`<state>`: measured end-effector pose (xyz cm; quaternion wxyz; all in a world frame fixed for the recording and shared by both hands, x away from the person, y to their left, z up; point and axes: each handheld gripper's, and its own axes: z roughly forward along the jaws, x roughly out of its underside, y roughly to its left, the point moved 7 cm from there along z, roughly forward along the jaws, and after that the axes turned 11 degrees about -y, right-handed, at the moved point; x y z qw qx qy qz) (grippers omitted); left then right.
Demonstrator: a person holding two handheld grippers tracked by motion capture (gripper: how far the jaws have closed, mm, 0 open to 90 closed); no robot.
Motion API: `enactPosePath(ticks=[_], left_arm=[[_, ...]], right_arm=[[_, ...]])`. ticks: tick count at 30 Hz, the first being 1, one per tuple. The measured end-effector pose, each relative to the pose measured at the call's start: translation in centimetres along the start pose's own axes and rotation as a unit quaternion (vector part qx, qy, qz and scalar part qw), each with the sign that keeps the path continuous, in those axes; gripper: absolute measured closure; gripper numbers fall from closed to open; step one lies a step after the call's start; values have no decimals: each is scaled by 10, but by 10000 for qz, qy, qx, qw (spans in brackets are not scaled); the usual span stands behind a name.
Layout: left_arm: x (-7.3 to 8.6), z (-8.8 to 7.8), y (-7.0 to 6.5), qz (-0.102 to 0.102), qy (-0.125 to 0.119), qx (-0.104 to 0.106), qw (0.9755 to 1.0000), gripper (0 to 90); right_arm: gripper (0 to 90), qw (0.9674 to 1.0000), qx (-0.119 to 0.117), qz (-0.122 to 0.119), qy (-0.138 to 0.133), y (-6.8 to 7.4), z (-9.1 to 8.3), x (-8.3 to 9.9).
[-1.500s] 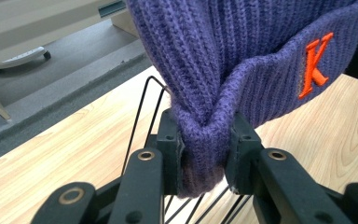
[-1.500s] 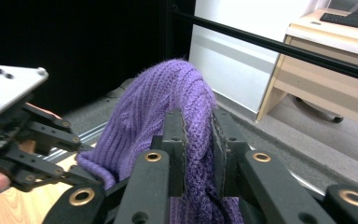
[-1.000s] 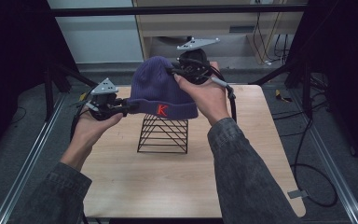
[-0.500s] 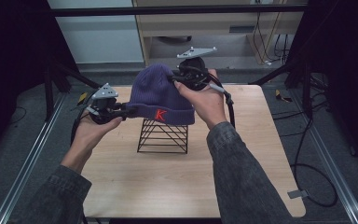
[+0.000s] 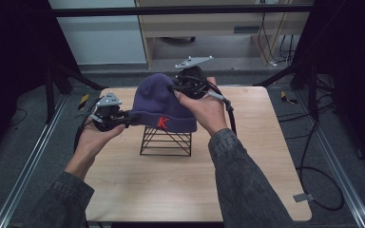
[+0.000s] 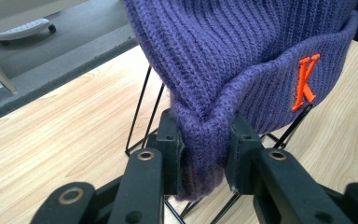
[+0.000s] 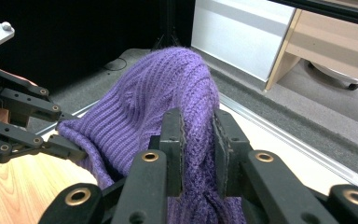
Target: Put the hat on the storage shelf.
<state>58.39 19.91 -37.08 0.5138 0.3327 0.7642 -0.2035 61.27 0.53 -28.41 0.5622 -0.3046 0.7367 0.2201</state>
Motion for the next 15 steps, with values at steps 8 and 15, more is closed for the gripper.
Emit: enactPosePath(ticks=[8, 15], left_arm=[[6, 2, 0, 37, 41, -16, 10000, 703], [12, 2, -1, 36, 72, 6, 10000, 703]], right_arm=[[755, 9999, -6, 56, 87, -3, -2, 11], [754, 9999, -42, 60, 116, -2, -4, 16]])
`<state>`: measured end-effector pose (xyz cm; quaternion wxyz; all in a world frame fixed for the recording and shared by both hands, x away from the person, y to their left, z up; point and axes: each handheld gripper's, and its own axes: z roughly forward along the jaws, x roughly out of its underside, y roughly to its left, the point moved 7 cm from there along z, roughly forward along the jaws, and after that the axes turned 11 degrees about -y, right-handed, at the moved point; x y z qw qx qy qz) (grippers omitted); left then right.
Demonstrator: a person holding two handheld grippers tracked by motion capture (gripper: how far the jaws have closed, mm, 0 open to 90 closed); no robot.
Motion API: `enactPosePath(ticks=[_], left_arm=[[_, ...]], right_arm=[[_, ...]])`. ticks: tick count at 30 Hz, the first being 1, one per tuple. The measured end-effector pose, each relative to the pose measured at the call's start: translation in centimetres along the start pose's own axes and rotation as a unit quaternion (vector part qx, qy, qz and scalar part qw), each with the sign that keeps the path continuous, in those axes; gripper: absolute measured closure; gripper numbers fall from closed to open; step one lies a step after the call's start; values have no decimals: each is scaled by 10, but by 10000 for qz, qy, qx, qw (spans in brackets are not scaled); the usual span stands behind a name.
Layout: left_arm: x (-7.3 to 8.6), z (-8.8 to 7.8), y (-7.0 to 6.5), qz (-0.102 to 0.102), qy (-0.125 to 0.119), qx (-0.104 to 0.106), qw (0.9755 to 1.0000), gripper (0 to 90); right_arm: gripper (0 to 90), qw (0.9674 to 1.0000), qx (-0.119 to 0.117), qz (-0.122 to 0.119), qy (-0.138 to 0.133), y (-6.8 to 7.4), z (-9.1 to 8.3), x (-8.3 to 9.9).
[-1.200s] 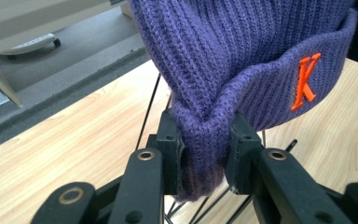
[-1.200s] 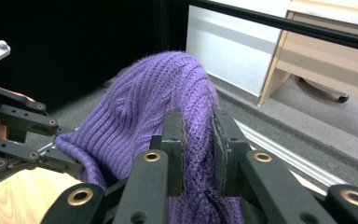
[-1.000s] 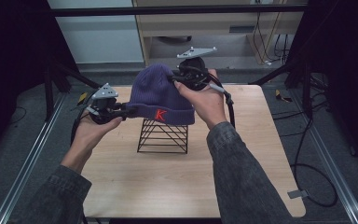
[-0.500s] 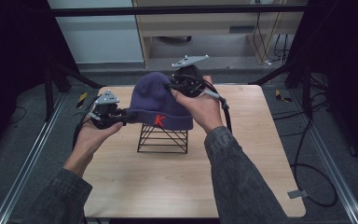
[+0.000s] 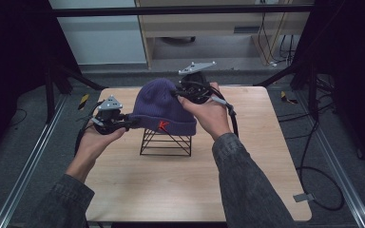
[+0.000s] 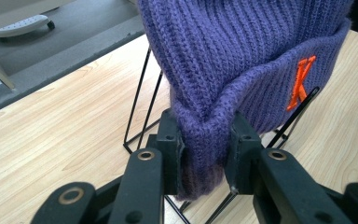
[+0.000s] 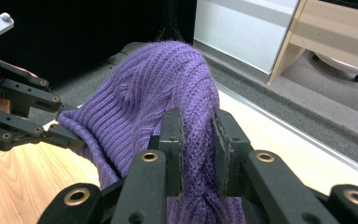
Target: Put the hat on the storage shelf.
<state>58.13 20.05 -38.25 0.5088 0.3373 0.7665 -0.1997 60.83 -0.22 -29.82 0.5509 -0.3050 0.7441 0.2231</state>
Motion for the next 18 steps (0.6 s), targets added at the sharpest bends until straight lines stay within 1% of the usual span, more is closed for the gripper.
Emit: enactPosePath(ticks=[3, 7, 15, 18], left_arm=[[2, 0, 0, 3, 3, 11, 10000, 703], [8, 2, 1, -8, 47, 34, 10000, 703], [16, 4, 0, -31, 63, 45, 10000, 703], [20, 5, 0, -45, 72, 61, 9999, 703]], right_arm=[[754, 10000, -17, -25, 20, 1, 0, 1], [754, 9999, -68, -109, 85, 4, 0, 3], [754, 9998, -105, -49, 133, 5, 2, 13], [753, 9997, -107, -57, 196, 5, 0, 17]])
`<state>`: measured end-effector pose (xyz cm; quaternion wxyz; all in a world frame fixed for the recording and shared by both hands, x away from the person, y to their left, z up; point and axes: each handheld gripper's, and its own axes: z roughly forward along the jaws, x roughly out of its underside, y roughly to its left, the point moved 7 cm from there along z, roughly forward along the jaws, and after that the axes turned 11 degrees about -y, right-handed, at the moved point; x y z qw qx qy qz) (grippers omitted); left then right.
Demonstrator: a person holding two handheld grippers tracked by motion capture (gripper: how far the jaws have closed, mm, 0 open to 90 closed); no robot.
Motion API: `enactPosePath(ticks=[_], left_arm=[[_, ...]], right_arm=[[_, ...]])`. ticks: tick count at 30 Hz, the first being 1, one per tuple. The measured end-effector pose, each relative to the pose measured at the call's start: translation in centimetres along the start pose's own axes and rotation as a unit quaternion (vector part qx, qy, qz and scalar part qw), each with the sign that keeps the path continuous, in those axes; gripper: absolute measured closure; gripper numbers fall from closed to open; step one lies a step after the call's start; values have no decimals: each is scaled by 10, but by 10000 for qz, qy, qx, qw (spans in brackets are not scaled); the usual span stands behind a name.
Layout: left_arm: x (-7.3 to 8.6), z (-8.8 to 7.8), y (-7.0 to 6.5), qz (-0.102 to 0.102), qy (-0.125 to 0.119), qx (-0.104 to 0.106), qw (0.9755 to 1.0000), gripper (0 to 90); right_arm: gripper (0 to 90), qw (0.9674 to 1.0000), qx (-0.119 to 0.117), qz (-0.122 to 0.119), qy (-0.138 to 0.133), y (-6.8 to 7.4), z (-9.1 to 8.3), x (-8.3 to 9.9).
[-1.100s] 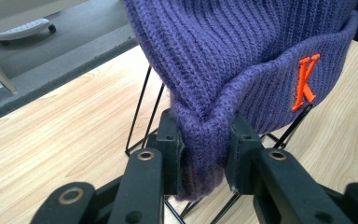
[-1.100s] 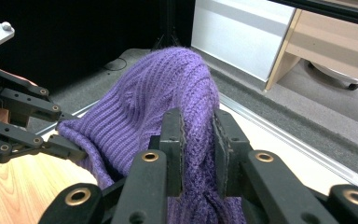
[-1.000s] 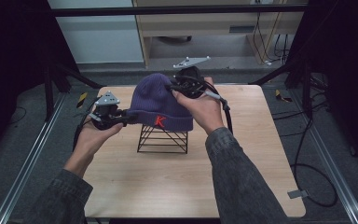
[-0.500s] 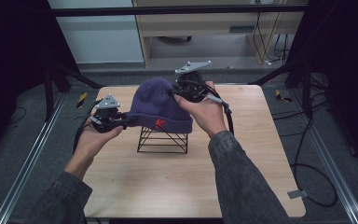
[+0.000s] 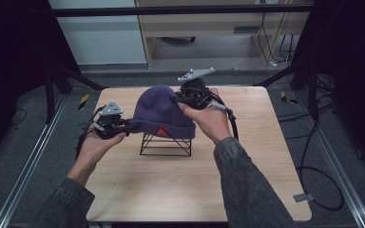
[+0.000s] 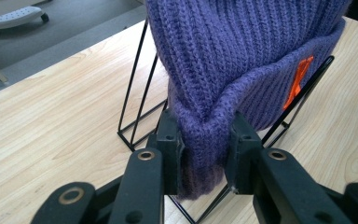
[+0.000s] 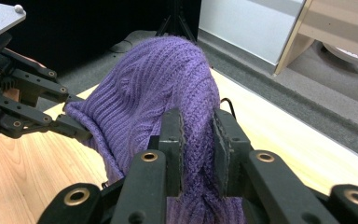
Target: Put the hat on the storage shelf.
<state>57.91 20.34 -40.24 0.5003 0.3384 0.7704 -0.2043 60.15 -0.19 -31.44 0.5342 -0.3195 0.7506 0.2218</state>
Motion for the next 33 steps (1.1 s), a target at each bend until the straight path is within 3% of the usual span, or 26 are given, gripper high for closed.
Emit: enactPosePath(ticks=[33], left_arm=[[28, 7, -1, -108, 96, 1, 9999, 705]], right_arm=[[755, 9995, -159, -87, 273, 10, 6, 23]])
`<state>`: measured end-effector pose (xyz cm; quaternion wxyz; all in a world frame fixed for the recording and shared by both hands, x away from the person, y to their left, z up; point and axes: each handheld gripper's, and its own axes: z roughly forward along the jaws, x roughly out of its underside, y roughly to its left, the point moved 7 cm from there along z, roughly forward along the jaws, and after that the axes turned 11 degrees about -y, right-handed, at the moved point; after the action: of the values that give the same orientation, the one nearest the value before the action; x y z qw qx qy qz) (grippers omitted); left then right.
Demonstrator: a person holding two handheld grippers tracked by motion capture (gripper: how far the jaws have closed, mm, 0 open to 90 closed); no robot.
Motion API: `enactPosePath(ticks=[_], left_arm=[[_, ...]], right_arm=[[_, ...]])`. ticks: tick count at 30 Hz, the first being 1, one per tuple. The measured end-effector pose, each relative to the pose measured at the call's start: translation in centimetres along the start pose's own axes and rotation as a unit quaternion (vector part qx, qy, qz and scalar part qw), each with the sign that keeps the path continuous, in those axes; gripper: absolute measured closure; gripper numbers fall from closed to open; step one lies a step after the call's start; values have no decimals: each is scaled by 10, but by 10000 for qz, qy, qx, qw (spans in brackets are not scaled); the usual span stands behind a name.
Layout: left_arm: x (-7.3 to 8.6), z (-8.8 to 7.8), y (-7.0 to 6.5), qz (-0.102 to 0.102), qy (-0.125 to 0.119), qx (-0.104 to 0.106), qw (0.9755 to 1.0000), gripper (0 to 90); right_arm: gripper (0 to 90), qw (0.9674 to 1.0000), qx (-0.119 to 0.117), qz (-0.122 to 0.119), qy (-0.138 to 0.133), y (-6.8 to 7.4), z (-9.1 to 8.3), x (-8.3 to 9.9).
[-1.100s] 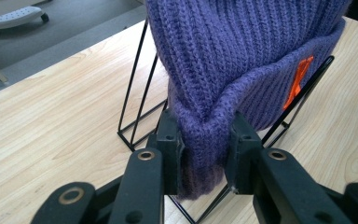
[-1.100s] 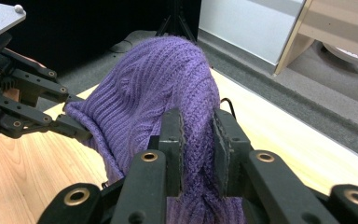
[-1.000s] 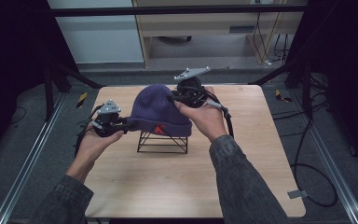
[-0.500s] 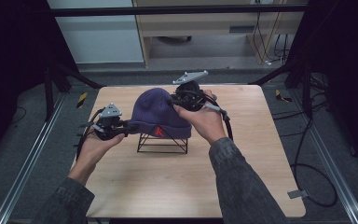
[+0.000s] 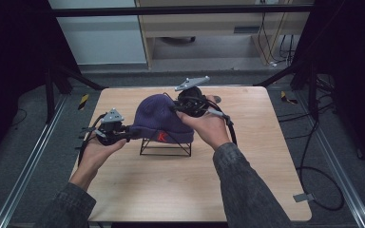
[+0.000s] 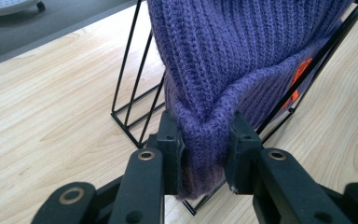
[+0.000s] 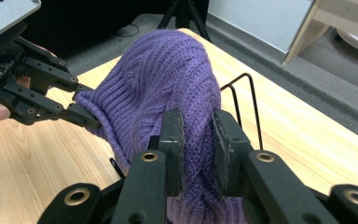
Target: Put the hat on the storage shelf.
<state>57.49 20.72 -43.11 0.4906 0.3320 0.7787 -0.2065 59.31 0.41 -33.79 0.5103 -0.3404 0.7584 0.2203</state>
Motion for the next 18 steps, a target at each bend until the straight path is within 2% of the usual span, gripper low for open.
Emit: enactPosePath(ticks=[7, 18], left_arm=[[8, 6, -3, -1, 63, 16, 10000, 705], [21, 12, -1, -26, 192, -17, 9998, 704]], right_arm=[[755, 9999, -3, -2, 140, 0, 3, 10], [752, 9996, -52, 13, 283, 3, 10, 22]])
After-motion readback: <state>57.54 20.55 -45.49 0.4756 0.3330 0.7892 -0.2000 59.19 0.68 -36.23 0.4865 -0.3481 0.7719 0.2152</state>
